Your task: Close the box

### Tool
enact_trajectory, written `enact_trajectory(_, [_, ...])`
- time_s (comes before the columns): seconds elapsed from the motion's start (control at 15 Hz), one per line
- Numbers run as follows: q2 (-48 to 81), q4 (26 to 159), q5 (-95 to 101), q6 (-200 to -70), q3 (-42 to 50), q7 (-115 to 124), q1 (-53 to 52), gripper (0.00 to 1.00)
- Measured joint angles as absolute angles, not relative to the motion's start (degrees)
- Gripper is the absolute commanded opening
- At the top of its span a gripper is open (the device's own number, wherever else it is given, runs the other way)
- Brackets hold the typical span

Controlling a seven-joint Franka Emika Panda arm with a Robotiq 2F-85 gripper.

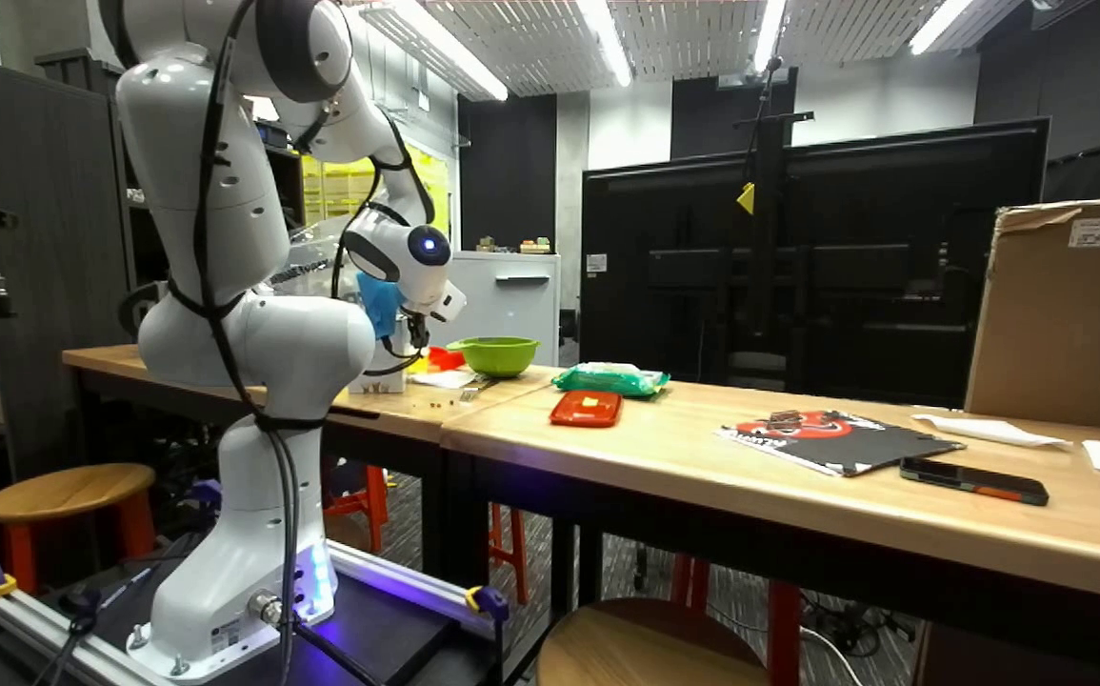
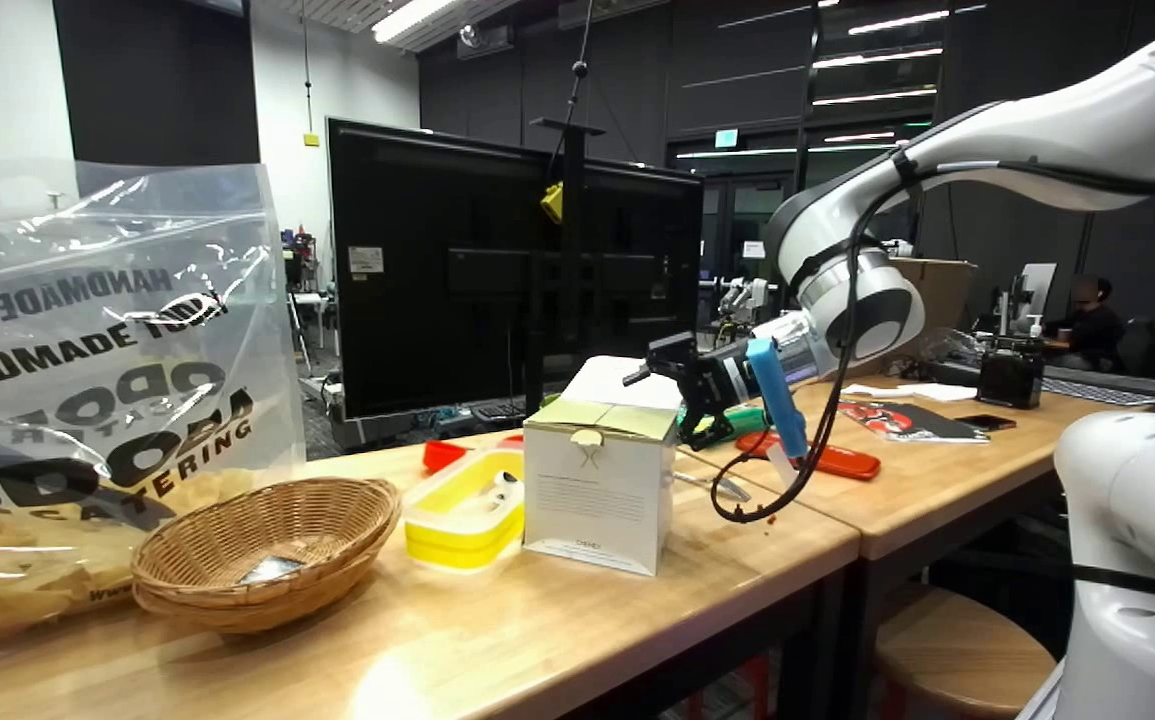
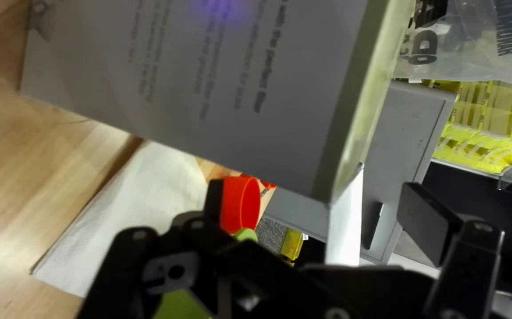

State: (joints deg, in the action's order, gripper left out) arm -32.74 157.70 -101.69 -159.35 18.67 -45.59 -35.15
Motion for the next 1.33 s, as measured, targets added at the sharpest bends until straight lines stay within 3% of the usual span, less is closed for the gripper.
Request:
enact_trajectory(0.53, [-36.05,158.7,-101.7,-169.71,12.42,-45.61,-35.23,1.0])
enact_trajectory(1.33, [-40.84,158.96,-97.27,-185.5,-4.0,-40.09,-33.22,1.0])
